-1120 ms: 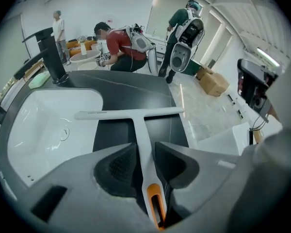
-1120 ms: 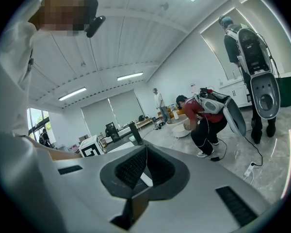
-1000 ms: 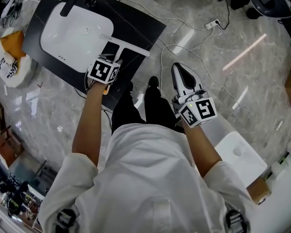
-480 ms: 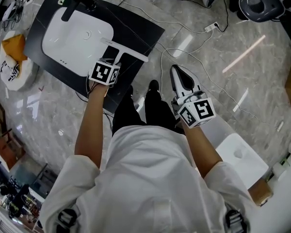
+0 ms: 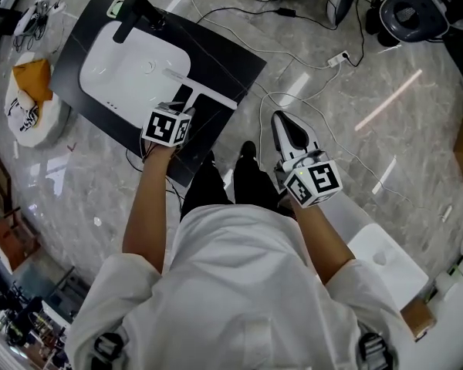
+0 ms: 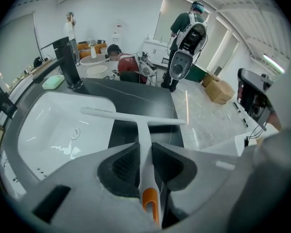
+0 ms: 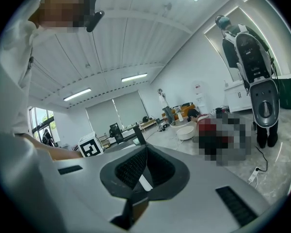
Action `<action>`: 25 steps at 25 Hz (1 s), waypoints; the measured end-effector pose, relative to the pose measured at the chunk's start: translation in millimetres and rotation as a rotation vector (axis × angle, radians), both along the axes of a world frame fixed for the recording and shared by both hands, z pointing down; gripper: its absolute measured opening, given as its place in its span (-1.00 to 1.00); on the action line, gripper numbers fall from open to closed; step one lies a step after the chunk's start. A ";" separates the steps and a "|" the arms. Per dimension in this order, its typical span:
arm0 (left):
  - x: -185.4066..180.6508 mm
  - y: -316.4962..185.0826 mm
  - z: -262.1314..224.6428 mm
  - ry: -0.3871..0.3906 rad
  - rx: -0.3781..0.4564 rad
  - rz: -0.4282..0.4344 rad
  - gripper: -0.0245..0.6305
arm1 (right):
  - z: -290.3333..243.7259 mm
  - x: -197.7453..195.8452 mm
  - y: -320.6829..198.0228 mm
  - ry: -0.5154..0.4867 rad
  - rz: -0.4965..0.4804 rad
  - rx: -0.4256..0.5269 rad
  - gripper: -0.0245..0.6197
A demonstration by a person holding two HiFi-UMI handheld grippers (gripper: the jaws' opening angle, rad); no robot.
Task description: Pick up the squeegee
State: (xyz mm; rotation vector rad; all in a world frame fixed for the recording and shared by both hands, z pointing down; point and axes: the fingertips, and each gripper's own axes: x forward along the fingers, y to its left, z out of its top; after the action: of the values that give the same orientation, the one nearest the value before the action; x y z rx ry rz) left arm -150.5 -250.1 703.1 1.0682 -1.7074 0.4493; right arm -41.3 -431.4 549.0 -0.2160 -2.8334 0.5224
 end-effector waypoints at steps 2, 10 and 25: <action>-4.8 2.2 -14.1 -0.027 0.026 -0.005 -0.64 | -6.7 -4.7 3.5 -0.016 -0.005 0.006 -0.88; -22.9 6.0 -85.7 -0.140 0.159 -0.027 -0.65 | -46.8 -18.1 11.8 -0.092 0.007 0.040 -0.88; -65.9 22.2 -254.8 -0.367 0.607 -0.165 -0.65 | -147.2 -40.9 13.8 -0.267 0.026 0.114 -0.88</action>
State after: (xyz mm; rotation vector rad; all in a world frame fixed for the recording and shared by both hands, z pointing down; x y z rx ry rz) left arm -216.4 -227.9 448.3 1.3075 -2.3235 0.0057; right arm -82.2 -417.6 401.8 -0.2437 -3.1182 0.3581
